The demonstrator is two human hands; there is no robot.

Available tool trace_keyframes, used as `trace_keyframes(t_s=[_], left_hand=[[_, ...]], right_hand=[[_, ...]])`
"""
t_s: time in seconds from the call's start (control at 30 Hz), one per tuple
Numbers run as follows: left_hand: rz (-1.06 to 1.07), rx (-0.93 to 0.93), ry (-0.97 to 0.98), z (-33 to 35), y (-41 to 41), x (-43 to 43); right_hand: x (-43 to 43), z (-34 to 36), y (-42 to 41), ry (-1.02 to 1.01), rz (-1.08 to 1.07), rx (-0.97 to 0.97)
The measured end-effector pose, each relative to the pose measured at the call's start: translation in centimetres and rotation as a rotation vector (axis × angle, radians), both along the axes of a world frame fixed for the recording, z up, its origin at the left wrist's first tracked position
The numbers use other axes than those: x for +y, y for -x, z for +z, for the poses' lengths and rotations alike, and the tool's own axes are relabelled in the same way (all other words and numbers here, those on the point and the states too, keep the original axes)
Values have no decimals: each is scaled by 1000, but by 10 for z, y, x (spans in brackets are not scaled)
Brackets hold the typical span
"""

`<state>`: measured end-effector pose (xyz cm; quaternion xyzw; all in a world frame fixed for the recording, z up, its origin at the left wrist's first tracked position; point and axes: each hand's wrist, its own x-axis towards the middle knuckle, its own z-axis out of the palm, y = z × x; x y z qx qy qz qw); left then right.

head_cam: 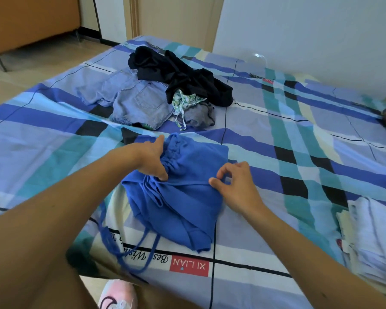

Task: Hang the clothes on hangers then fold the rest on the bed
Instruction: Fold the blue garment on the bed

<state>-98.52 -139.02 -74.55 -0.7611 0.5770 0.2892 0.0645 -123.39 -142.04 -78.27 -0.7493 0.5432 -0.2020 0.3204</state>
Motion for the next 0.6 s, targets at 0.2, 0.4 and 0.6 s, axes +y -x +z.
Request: trace_keyframes(t_s=[0.2,0.4,0.6], left_hand=[[293,494,20,-8,-9,-2],[393,699,-3,-2,5,13],[362,855,274,22,64,17]], right_hand=[[24,-19,6,-178,-44,-311],[21,-28,-3,-269,38,-479],[7,9,20,-127,-45,-530]])
